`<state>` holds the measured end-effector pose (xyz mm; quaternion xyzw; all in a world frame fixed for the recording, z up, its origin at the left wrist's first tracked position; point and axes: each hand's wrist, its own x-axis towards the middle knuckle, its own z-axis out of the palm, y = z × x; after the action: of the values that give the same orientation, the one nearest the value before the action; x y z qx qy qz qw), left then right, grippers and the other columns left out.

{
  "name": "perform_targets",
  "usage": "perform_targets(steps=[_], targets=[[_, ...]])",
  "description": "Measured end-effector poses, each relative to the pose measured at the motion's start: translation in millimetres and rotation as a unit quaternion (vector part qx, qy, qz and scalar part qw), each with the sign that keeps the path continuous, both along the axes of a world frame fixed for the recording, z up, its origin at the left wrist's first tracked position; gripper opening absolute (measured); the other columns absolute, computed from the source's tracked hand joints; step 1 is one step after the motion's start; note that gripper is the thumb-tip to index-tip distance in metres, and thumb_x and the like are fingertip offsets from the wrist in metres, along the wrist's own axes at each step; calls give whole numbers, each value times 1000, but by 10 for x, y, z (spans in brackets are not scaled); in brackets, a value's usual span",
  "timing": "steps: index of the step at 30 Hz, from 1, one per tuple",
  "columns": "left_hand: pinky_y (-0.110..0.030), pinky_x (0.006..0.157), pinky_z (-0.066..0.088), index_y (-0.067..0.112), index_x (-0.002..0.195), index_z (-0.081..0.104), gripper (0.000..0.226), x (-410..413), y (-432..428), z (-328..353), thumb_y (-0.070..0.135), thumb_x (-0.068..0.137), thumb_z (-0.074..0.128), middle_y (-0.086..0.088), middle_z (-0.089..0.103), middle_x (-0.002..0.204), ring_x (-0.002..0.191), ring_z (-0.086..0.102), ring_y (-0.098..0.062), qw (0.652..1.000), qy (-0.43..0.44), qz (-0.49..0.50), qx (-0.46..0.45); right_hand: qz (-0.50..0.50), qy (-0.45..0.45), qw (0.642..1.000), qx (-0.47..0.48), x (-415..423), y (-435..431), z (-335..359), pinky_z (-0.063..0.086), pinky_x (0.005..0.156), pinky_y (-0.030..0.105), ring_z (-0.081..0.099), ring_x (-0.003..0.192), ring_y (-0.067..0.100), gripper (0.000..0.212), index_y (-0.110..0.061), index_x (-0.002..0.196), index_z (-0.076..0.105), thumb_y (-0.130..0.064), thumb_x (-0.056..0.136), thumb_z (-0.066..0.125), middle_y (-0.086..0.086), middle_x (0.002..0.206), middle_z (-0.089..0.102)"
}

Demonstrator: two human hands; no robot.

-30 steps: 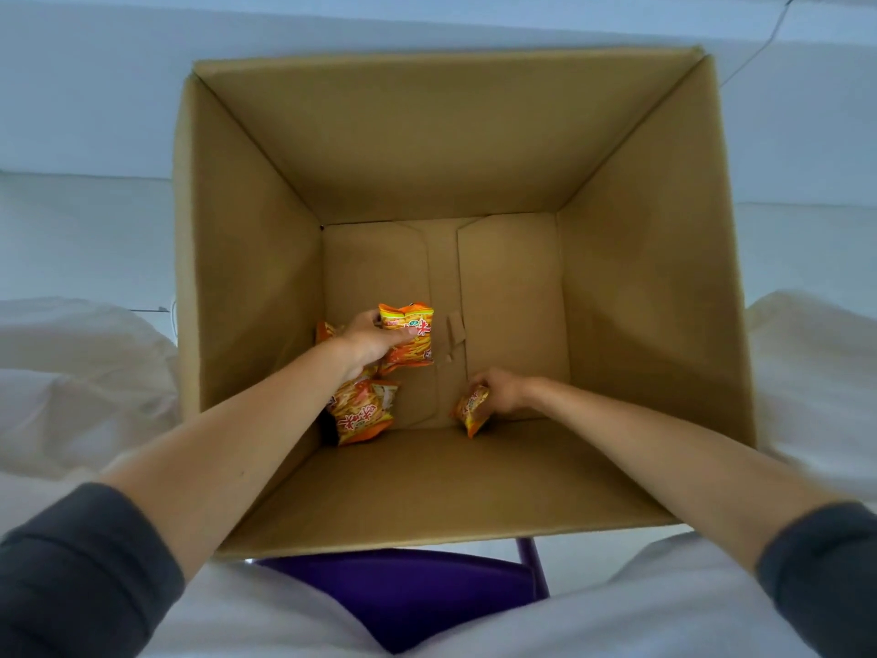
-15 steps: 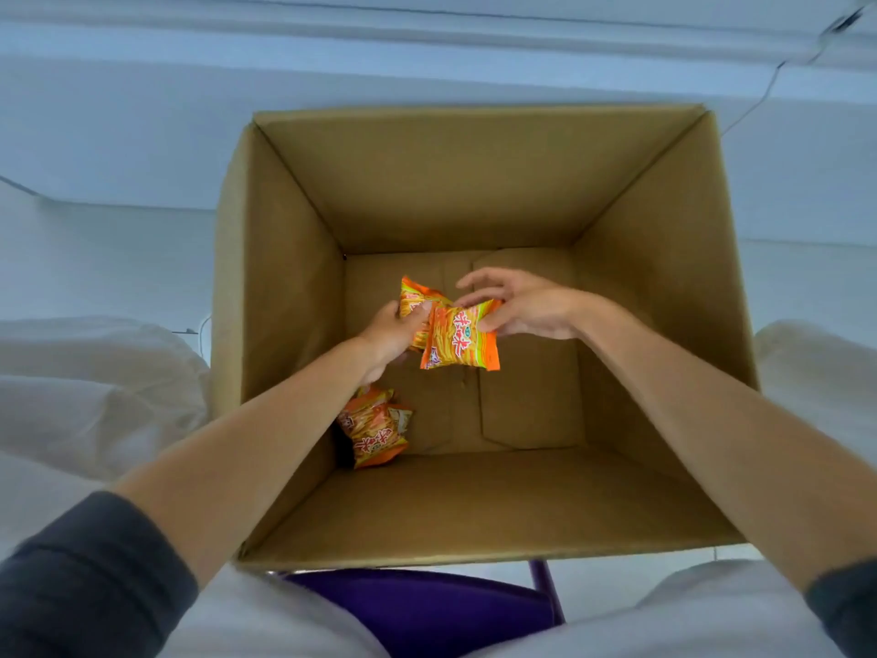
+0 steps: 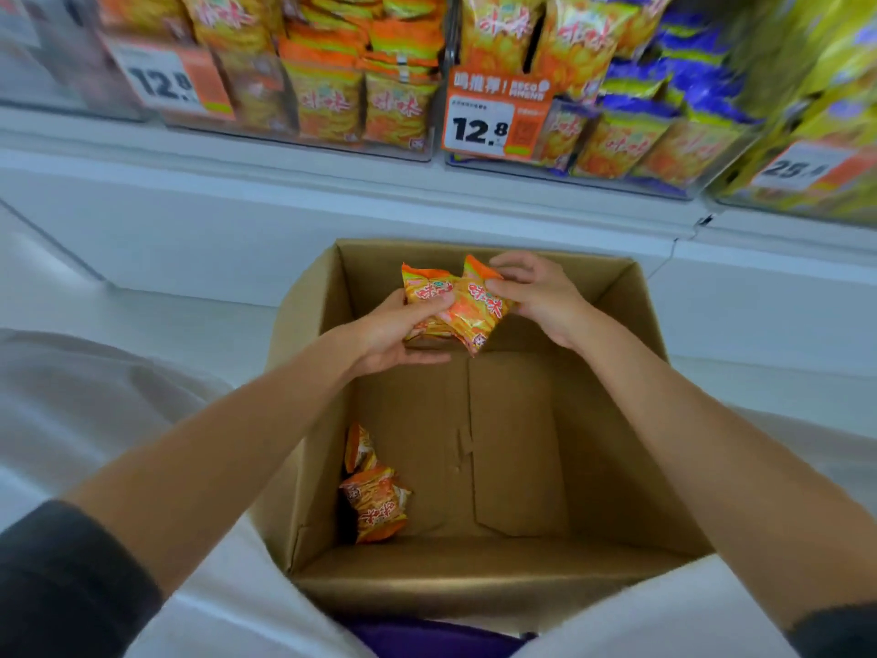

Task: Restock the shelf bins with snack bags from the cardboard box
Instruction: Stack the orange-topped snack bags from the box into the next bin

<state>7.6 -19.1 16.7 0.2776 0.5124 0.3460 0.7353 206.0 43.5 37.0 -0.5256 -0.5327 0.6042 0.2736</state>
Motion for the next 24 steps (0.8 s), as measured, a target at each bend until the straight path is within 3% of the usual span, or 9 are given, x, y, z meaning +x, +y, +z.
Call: perform_targets(steps=[3, 5, 8, 10, 13, 15, 18, 22, 24], targets=[[-40, 83, 59, 22, 117, 60, 40, -4, -25, 257, 30, 81, 74, -4, 72, 112, 106, 68, -19, 999, 8, -27, 32, -5, 0, 999, 38, -238, -64, 191, 50, 68, 17, 64, 92, 14, 21, -16, 99, 63, -8, 83, 73, 7, 110, 67], [-37, 81, 59, 18, 120, 59, 39, -54, -5, 372, 23, 84, 73, -6, 71, 114, 105, 69, -19, 999, 7, 0, 47, -40, 34, 997, 50, -389, -85, 318, 54, 83, 29, 64, 105, 24, 25, -17, 103, 62, -14, 82, 76, 10, 115, 65], [-38, 87, 58, 19, 117, 57, 32, -210, 71, 595, 23, 88, 70, -6, 70, 114, 105, 67, -20, 995, 17, 73, 73, -26, 99, 995, 5, -535, -47, 543, 48, 100, 41, 57, 119, 30, 67, -20, 132, 49, -27, 74, 82, 13, 130, 55], [-38, 91, 56, 20, 125, 53, 37, -318, 124, 781, 30, 91, 66, -4, 69, 115, 104, 66, -18, 991, 37, 85, 91, 50, 112, 992, -38, -634, -24, 694, 45, 105, 43, 58, 120, 29, 82, -25, 141, 39, -22, 72, 82, 12, 133, 54], [-40, 94, 53, 26, 139, 35, 50, -462, 204, 1102, 37, 95, 56, -3, 62, 124, 108, 63, -18, 981, 109, 82, 140, 102, 129, 986, -32, -885, 3, 962, 44, 107, 41, 59, 120, 25, 65, -24, 136, 44, -12, 80, 74, 8, 131, 60], [-37, 91, 52, 28, 147, 20, 59, -575, 257, 1336, 38, 98, 51, 4, 55, 123, 106, 60, -15, 958, 184, 87, 201, 96, 139, 985, -11, -1081, 82, 1131, 37, 112, 45, 48, 133, 23, 88, -20, 144, 36, -18, 71, 84, 8, 146, 46], [-28, 84, 39, 18, 149, 25, 58, -806, 369, 1628, 41, 100, 47, 10, 45, 121, 102, 48, -10, 898, 320, 80, 290, 90, 148, 985, 21, -1337, 269, 1335, 26, 117, 47, 26, 145, 21, 125, -21, 154, 14, -30, 58, 94, 0, 160, 22], [-49, 99, 40, 3, 129, 49, 94, -1260, 687, 1751, 80, 82, 24, -16, 53, 130, 119, 47, -34, 729, 577, 42, 366, 49, 140, 987, 57, -1643, 546, 1592, 44, 97, 34, 47, 132, 20, 95, -18, 149, 29, -14, 71, 83, 1, 145, 48], [-48, 105, 34, 13, 138, 48, 89, -1448, 918, 1779, 76, 85, 16, -9, 50, 138, 127, 42, -30, 654, 636, 83, 401, 17, 131, 986, 101, -1781, 739, 1685, 53, 81, 32, 60, 116, 19, 75, -22, 135, 46, -13, 71, 83, 3, 129, 62]])
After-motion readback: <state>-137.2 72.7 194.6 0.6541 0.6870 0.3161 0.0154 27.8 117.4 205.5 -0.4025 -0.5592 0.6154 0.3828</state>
